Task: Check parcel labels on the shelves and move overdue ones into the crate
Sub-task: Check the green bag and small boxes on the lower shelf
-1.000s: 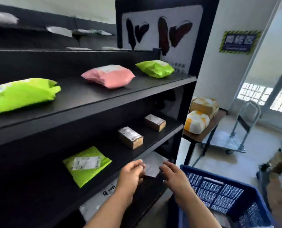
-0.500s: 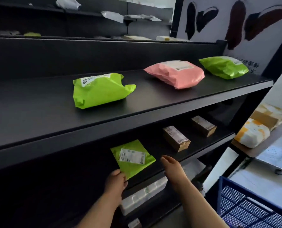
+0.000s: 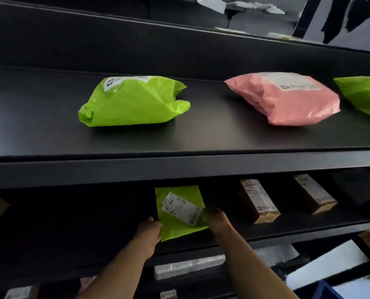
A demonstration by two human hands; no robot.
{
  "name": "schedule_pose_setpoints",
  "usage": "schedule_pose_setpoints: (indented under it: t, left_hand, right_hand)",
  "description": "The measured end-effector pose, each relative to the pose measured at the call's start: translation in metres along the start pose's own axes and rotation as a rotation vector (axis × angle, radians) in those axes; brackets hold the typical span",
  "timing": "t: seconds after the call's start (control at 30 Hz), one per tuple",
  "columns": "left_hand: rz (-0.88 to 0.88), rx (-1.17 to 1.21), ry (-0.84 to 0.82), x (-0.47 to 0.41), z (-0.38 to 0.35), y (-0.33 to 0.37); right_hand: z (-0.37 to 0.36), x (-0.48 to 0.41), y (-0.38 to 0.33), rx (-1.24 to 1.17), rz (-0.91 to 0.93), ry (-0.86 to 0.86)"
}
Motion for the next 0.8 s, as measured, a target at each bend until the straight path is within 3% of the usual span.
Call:
schedule_pose_setpoints:
  t: [0.37, 0.57, 0.8]
  left_hand:
    - [-0.224, -0.116, 0.174, 0.019, 0.012, 0.008]
    - [-0.409, -0.044, 0.213, 0.057, 0.019, 0.019]
    - [-0.498, 0.044, 0.214, 0.075, 0.018, 0.017]
  right_hand:
    - [-0.019, -0.02, 0.034, -0.059, -0.023, -0.176]
    - [0.001, 0.004, 0.034, -0.289, 0.007, -0.194]
    - [0.007, 0.021, 0.05, -0.491, -0.044, -0.202]
Point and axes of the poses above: each hand's wrist, its own x-axis away from the middle knuckle, its own z-axis out of the back of the hand, y = z × x, the point moved 10 cm from there along -x, towards the middle knuckle, and after that the axes turned 15 degrees about z, right-handed, at the moved point
